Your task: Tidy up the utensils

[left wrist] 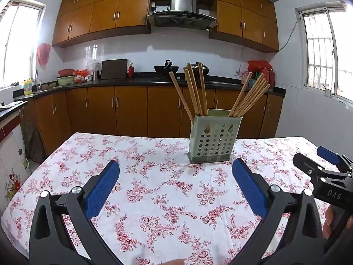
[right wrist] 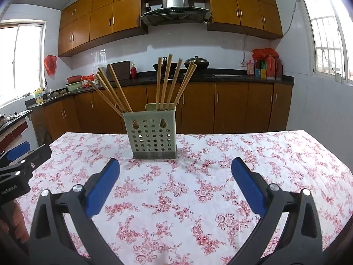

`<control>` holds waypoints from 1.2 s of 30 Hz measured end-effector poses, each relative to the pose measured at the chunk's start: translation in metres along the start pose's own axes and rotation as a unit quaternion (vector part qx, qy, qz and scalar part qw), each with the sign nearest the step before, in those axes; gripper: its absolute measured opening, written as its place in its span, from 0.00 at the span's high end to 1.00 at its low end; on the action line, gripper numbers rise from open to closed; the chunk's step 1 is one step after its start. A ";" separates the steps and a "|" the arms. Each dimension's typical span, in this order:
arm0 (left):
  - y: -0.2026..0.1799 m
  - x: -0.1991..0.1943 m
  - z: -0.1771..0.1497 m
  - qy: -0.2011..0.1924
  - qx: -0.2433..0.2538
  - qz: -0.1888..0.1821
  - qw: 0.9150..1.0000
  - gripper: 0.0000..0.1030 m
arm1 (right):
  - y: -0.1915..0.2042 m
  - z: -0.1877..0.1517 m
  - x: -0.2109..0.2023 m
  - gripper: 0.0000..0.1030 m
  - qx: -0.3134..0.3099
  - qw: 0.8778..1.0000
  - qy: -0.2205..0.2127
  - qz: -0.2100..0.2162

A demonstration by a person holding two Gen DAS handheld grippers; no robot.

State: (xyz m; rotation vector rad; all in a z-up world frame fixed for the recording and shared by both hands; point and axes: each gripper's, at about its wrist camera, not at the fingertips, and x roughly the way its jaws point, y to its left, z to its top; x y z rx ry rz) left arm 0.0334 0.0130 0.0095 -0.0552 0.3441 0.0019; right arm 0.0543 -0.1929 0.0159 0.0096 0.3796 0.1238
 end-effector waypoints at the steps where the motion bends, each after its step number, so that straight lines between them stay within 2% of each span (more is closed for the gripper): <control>1: 0.000 0.000 -0.001 0.001 -0.001 0.000 1.000 0.02 | 0.000 -0.001 0.000 0.04 -0.001 1.000 0.001 0.000; 36: 0.004 0.002 -0.001 0.010 -0.007 0.000 1.000 0.02 | -0.001 -0.004 0.001 0.04 0.003 1.000 0.004 -0.003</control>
